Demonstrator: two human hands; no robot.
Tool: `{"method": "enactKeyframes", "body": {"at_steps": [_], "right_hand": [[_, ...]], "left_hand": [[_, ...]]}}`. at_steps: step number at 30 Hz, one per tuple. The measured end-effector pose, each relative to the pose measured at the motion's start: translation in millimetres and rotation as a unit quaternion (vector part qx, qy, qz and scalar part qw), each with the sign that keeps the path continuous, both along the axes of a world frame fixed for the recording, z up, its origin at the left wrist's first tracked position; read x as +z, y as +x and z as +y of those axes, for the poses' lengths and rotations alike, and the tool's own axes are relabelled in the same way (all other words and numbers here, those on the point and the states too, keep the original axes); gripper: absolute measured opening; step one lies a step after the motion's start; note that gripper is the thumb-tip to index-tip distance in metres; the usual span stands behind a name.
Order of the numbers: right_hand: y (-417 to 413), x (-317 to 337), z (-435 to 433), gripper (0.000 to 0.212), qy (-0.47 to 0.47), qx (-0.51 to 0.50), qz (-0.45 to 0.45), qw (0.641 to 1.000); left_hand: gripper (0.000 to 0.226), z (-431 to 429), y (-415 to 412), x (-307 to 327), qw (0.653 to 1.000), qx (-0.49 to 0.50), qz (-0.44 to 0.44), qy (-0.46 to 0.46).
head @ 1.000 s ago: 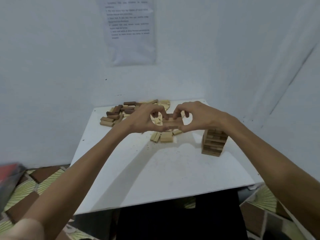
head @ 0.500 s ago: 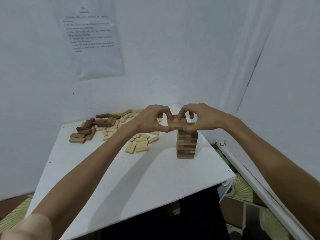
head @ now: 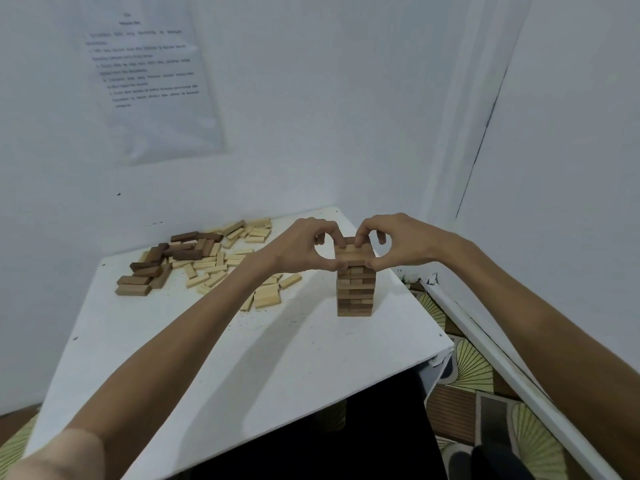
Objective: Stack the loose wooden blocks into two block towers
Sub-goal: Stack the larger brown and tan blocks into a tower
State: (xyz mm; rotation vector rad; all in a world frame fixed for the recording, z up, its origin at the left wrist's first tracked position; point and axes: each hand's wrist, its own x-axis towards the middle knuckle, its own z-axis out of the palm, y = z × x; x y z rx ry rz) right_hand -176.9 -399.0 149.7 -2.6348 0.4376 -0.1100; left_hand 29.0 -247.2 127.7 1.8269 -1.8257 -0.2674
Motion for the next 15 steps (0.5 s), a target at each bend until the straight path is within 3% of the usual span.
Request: {"method": "enactKeyframes", "body": {"at_steps": [15], "right_hand": [[-2.7,-2.3,0.2,0.037,0.002,-0.006,-0.002,1.0]], "left_hand": [[0.034,-4.1,0.9,-1.8,1.0,-0.008,-0.006,0.002]]}}
